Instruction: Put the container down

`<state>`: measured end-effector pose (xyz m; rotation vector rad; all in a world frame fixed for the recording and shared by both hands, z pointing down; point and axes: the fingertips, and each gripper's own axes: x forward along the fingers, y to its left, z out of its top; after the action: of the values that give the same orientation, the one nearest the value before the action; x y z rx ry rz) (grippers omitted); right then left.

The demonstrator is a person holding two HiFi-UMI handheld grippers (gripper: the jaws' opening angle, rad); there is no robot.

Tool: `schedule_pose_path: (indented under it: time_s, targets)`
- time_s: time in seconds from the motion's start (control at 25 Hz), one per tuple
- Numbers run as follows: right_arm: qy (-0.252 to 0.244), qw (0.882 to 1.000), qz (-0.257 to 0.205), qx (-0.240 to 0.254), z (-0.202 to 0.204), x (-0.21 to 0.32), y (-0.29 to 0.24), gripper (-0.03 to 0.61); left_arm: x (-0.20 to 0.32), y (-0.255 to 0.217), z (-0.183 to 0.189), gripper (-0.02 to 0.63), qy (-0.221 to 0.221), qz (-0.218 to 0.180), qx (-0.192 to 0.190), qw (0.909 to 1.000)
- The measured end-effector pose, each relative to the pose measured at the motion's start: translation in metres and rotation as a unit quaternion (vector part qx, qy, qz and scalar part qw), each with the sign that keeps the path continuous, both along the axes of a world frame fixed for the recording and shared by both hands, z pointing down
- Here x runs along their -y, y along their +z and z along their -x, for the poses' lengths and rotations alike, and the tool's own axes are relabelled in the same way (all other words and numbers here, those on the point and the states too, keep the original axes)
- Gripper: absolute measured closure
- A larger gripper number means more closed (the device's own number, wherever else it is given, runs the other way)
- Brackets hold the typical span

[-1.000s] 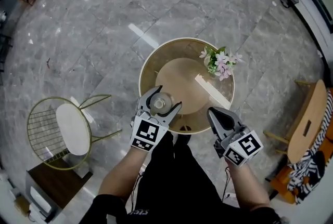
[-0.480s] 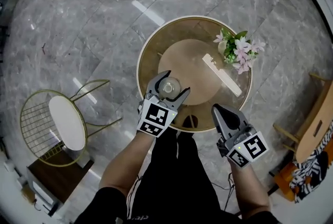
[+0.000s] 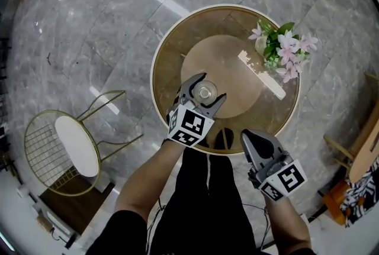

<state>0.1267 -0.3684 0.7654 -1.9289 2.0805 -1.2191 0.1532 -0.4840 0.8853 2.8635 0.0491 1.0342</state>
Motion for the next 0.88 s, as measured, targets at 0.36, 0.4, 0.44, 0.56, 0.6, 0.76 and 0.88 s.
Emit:
schedule_pose_path:
  time_s: [0.36,0.4,0.44,0.56,0.6,0.76,0.88]
  targets:
    - [0.034,0.999,-0.001,0.006,-0.028,-0.015,0.009,0.563,-0.009,0.048,-0.025,0.268,0.005,-0.003,0.015,0.9999]
    - [0.036,0.999,0.000,0.007,-0.030,-0.017,0.009,0.563,-0.010,0.050,-0.028,0.268,0.007,-0.004,0.016,0.9998]
    - [0.037,0.999,0.001,0.008,-0.031,-0.020,0.010,0.563,-0.011,0.053,-0.030,0.268,0.009,-0.005,0.017,0.9998]
    - [0.039,0.999,0.006,0.013,-0.033,-0.027,0.014,0.563,-0.015,0.060,-0.036,0.268,0.013,-0.007,0.019,0.9997]
    - [0.039,0.999,0.007,0.014,-0.033,-0.028,0.015,0.563,-0.015,0.062,-0.038,0.268,0.014,-0.008,0.019,0.9997]
    - [0.039,0.999,0.008,0.020,-0.032,-0.033,0.021,0.563,-0.018,0.069,-0.043,0.268,0.014,-0.011,0.016,0.9997]
    - [0.040,0.999,0.007,0.025,-0.031,-0.038,0.025,0.563,-0.020,0.075,-0.044,0.268,0.012,-0.012,0.013,0.9998]
